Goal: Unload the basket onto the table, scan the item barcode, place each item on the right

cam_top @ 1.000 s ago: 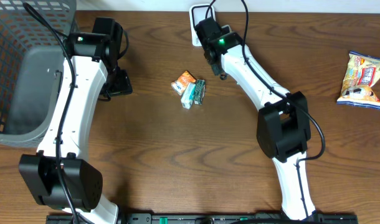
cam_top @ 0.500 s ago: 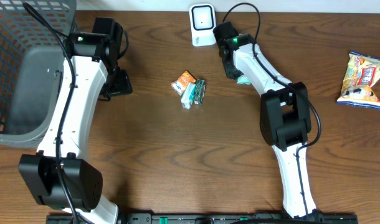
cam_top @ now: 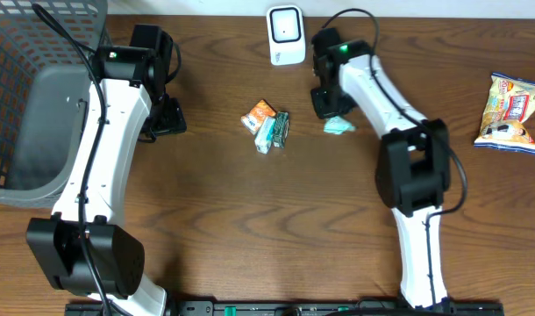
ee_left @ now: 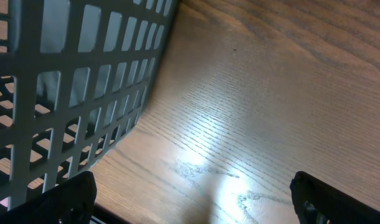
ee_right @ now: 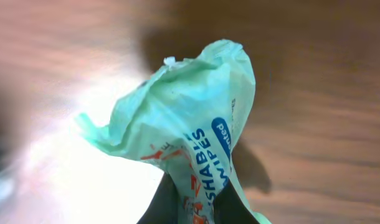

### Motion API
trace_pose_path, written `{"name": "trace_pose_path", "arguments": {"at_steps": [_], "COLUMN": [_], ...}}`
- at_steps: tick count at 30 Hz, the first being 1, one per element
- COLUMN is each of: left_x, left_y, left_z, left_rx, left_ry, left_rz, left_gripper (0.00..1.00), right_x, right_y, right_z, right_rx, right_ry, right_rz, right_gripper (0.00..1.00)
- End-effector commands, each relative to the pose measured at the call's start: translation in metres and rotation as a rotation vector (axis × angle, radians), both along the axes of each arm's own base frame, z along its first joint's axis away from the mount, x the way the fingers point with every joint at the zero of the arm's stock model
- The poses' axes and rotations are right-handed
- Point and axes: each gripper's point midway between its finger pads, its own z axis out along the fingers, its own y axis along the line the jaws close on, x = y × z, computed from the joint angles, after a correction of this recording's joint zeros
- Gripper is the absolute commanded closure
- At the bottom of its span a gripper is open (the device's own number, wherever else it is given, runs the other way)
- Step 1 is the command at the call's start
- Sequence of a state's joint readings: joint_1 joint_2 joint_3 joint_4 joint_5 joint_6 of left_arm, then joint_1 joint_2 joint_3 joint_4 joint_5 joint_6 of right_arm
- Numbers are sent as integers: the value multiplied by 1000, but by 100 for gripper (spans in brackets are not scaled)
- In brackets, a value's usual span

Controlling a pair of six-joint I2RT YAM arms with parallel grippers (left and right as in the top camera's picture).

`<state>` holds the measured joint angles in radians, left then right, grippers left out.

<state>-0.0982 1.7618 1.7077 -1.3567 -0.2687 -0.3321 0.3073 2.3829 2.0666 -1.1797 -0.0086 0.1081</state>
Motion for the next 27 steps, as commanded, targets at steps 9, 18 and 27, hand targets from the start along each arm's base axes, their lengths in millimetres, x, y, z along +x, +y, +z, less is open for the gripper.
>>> {"name": "trace_pose_path", "arguments": {"at_steps": [9,18,27], "left_x": [-2,-2,-2], "left_y": [4,4,4], "left_z": [0,0,0], "left_rx": [22,22,22], "left_ry": [9,8,9], "left_rz": [-8,-8,-8], "left_gripper": [2,2,2], "right_x": [-86,-98,-95], "right_y": [62,62,48], "right_z": [136,131,97], "right_rx": [1135,1185,989], "right_ry": [243,294,283], "right_rz": [269,241,294], "right_gripper": [99,97,99]}}
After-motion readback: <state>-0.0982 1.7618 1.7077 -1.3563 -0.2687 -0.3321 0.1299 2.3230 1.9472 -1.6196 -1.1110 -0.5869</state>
